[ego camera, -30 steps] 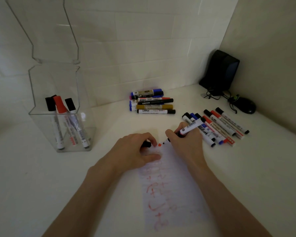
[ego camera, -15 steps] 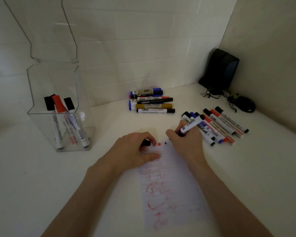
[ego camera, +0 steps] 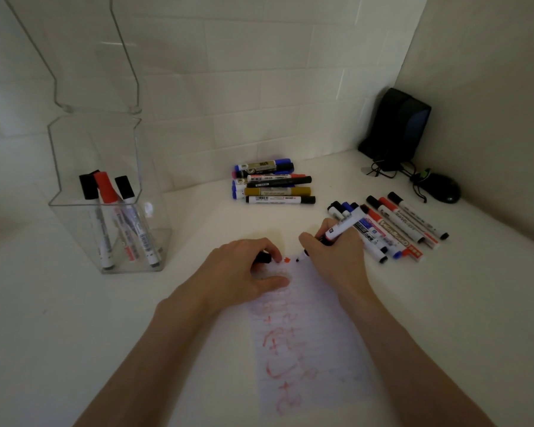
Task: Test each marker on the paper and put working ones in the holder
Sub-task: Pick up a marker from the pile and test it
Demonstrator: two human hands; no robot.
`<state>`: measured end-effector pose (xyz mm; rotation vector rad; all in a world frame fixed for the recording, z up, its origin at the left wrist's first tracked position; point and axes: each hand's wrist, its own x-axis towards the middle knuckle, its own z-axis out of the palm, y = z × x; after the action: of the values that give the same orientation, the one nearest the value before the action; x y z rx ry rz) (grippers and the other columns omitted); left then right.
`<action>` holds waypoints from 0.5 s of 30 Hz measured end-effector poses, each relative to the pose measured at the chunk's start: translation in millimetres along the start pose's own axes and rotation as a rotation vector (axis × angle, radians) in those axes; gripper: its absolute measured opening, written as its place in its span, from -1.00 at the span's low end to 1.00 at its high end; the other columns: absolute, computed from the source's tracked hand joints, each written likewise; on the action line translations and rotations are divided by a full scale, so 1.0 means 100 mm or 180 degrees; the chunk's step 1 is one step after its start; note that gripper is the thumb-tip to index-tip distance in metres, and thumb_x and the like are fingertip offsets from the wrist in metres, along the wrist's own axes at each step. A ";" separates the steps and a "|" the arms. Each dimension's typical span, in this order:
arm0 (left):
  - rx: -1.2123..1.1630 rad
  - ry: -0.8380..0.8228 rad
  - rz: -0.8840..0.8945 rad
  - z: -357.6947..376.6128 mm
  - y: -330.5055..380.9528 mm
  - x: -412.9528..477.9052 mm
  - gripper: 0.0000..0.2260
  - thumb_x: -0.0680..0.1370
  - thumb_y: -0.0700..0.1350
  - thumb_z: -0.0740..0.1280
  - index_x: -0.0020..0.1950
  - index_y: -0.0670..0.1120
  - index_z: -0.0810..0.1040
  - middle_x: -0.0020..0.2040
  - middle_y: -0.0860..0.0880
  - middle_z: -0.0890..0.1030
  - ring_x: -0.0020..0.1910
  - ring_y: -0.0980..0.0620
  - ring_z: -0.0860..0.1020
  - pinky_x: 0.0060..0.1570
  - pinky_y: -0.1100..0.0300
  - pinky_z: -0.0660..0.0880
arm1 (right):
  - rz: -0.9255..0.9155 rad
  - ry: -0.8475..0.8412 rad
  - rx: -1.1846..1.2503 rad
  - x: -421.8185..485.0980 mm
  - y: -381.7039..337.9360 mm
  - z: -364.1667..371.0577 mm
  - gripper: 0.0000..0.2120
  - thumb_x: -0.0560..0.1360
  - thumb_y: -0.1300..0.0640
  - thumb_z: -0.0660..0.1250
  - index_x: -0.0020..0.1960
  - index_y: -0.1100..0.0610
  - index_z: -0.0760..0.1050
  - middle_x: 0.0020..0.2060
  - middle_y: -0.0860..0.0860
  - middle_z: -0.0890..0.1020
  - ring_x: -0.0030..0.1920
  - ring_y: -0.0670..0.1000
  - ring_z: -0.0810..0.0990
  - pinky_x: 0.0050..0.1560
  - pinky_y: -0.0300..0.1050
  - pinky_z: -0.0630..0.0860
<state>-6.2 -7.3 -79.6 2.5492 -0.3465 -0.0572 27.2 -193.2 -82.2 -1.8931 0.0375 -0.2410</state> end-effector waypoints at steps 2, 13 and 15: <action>-0.0122 0.0045 0.0029 -0.02 0.00 -0.01 -0.65 0.44 0.33 0.41 0.14 0.23 0.48 0.08 0.23 0.58 0.06 0.22 0.55 0.10 0.17 0.53 | 0.0159 0.0146 0.0231 0.01 -0.01 -0.02 -0.79 0.45 0.28 0.43 -0.25 0.27 0.41 -0.43 0.07 0.50 -0.44 -0.11 0.40 -0.39 -0.29 0.44; -0.0956 0.0371 0.0047 -0.08 -0.01 -0.01 -0.82 0.63 -0.06 0.33 0.18 0.05 0.39 0.06 0.15 0.66 -0.18 0.31 0.53 -0.18 0.47 0.38 | 0.0489 -0.0391 0.1328 -0.04 -0.23 -0.08 -0.86 0.49 0.11 0.53 -0.12 0.11 0.58 -0.44 -0.03 0.50 -0.42 -0.09 0.37 -0.40 -0.25 0.35; -0.1029 0.0394 0.0035 -0.07 -0.01 0.00 -0.84 0.61 -0.06 0.36 0.12 0.06 0.41 0.04 0.15 0.68 -0.18 0.29 0.54 -0.19 0.45 0.39 | 0.0483 -0.0440 0.1361 -0.04 -0.24 -0.09 -0.85 0.48 0.08 0.54 -0.10 0.12 0.60 -0.42 -0.02 0.51 -0.41 -0.09 0.38 -0.39 -0.25 0.37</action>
<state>-5.3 -2.4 -74.0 2.2190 -0.2781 0.0456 19.3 -193.0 -57.7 -1.4685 0.0328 -0.0101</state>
